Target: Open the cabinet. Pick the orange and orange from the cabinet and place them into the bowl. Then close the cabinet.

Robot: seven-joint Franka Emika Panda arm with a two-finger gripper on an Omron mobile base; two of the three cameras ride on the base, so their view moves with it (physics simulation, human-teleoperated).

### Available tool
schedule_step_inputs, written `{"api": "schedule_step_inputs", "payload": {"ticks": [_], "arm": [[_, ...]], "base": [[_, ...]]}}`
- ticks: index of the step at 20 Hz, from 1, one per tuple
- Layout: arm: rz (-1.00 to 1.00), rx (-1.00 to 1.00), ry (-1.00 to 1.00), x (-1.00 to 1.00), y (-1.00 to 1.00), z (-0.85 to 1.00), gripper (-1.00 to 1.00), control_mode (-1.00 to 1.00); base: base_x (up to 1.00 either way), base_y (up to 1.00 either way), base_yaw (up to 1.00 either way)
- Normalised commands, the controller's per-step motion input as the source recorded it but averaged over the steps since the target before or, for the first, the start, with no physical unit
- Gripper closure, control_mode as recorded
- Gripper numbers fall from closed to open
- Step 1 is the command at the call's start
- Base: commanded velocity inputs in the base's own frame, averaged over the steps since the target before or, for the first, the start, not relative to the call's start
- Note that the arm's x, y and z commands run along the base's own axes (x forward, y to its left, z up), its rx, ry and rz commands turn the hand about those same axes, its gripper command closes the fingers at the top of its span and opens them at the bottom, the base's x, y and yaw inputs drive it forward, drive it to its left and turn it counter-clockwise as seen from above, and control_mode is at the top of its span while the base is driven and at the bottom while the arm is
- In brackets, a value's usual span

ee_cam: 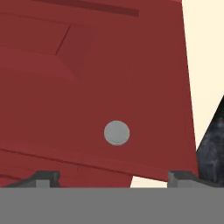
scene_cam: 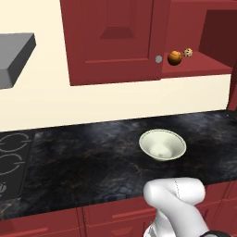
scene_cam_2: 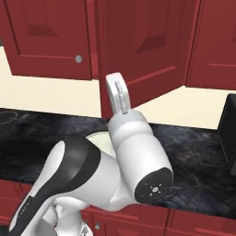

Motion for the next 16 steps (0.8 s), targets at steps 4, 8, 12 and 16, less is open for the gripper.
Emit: {"api": "schedule_step_inputs", "payload": {"ticks": [4,8,12,16], "arm": [[-0.1,0.0,0.21,-0.29,0.66,0.17,-1.0,-1.0],[-0.21,-0.02,0.16,-0.05,0.78,0.05,-1.0,-1.0],[-0.3,-0.02,0.03,0.0,0.65,0.0,-1.0,-1.0],[-0.34,0.0,0.0,0.2,0.54,0.0,-1.0,-1.0]], "base": [[0.0,0.0,0.0],[0.0,0.0,0.0],[0.0,0.0,0.0],[0.0,0.0,0.0]]}}
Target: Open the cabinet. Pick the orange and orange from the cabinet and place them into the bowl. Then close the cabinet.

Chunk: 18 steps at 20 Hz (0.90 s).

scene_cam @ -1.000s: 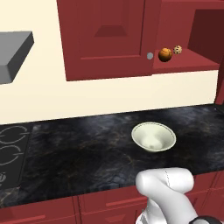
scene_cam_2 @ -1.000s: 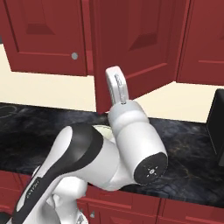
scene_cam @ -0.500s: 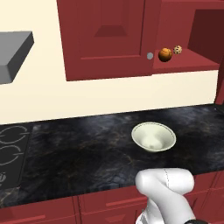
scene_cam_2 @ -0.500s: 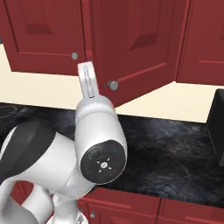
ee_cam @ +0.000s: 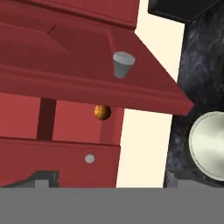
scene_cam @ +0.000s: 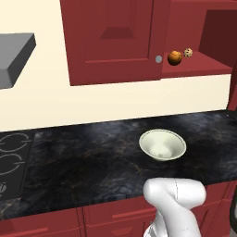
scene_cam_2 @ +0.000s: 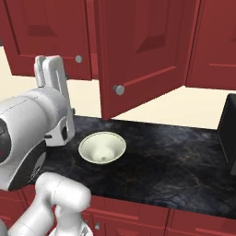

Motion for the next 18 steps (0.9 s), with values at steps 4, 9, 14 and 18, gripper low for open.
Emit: {"api": "schedule_step_inputs", "payload": {"ticks": [4,9,14,18], "arm": [[-0.36,0.0,0.0,0.51,0.34,0.0,-1.0,-1.0],[-0.38,0.0,0.02,0.7,0.12,0.0,-1.0,-1.0],[-0.33,0.0,0.04,0.71,0.0,0.0,-1.0,-1.0],[-0.28,0.0,0.04,0.72,-0.11,0.0,-1.0,-1.0]], "base": [[0.0,0.0,0.0],[0.0,0.0,0.0],[0.0,0.0,0.0],[0.0,0.0,0.0]]}}
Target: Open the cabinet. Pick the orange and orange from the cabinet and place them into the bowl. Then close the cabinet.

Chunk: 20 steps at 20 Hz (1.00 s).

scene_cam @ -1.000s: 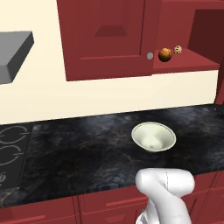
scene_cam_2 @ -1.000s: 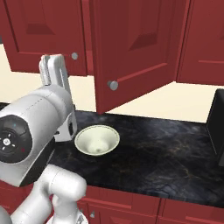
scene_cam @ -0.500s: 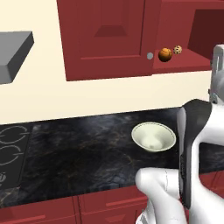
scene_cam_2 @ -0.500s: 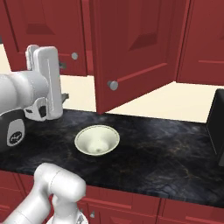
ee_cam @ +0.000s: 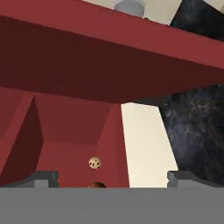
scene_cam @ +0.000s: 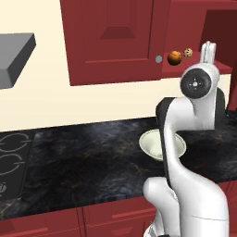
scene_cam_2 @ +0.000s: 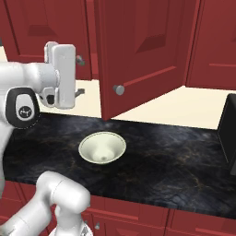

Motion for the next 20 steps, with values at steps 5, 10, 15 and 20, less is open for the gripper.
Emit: {"api": "schedule_step_inputs", "payload": {"ticks": [5,10,15,20], "arm": [[-0.25,0.0,0.04,0.52,-0.28,0.0,-1.0,-1.0],[-0.21,0.0,0.05,0.32,-0.51,0.0,-1.0,-1.0],[-0.22,0.0,0.03,0.02,-0.61,0.0,-1.0,-1.0],[-0.24,0.0,0.02,0.0,-0.57,0.0,-1.0,-1.0]], "base": [[0.0,0.0,0.0],[0.0,0.0,0.0],[0.0,0.0,0.0],[0.0,0.0,0.0]]}}
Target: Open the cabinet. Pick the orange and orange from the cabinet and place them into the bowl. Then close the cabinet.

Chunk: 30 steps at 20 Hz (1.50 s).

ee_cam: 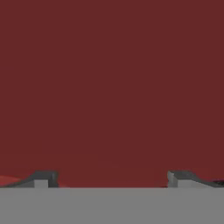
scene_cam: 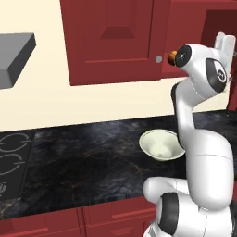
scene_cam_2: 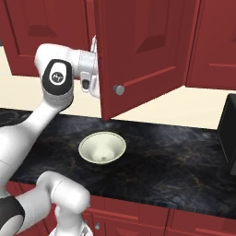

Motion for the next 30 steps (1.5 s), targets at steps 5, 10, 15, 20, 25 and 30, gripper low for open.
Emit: {"api": "schedule_step_inputs", "payload": {"ticks": [5,10,15,20,25,30], "arm": [[-0.24,0.0,0.01,-0.01,-0.54,0.0,-1.0,-1.0],[-0.25,0.0,0.01,-0.22,-0.43,0.0,-1.0,-1.0],[-0.22,0.0,0.0,-0.1,-0.34,0.0,-1.0,-1.0],[-0.1,0.0,-0.02,0.0,-0.1,-0.04,-1.0,-1.0],[0.01,0.0,-0.14,-0.02,0.18,-0.23,-1.0,-1.0],[0.07,0.0,-0.14,-0.28,0.49,-0.31,-1.0,-1.0]], "base": [[0.0,0.0,0.0],[0.0,0.0,0.0],[0.0,0.0,0.0],[0.0,0.0,0.0],[0.0,0.0,0.0],[0.0,0.0,0.0]]}}
